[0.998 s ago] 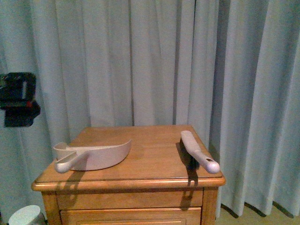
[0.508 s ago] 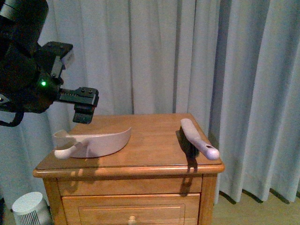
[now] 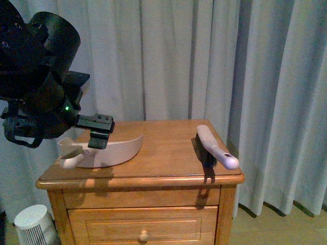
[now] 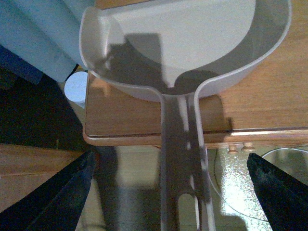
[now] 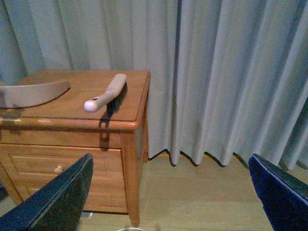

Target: Clean up trash

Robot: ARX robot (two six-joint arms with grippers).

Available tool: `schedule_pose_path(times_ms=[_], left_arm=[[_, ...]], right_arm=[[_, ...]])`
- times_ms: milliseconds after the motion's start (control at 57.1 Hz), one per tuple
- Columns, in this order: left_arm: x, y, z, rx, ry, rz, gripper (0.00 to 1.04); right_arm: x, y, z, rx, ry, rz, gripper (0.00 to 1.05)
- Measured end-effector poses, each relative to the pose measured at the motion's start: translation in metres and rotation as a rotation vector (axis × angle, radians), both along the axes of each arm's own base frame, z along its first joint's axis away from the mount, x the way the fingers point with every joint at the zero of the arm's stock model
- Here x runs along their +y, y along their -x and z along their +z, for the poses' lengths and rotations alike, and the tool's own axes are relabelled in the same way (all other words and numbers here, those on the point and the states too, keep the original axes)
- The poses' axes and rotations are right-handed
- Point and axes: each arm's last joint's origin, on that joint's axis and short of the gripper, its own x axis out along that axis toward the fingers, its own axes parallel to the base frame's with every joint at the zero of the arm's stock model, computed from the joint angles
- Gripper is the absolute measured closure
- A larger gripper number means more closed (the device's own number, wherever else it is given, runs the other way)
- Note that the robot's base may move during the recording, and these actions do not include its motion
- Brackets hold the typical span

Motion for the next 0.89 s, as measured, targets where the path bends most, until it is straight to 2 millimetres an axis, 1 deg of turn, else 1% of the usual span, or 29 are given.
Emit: schedule_pose_path(times_ms=[140,385,438,630,893], left_arm=[[-0.002,-0.003,-0.007,0.027,-0.019,0.003,0.08],[-0.008,-0.009,-0.012,0.041,-0.023,-0.008,0.08],[-0.009,-0.011,-0.016,0.050,-0.026,-0.009,0.08],[-0.010,-0.016,-0.029,0.076,-0.039,-0.011,0.08],[-0.007,-0.020,-0.034,0.086,-0.056,-0.010,0.08]], right_arm=[[0.000,0.000,0.000,0.000,0.000,0.000,0.07],[0.000,0.000,0.000,0.000,0.000,0.000,0.07],[0.000,0.000,0.000,0.000,0.000,0.000,0.07],[0.000,0.000,0.000,0.000,0.000,0.000,0.07],[0.000,0.000,0.000,0.000,0.000,0.000,0.07]])
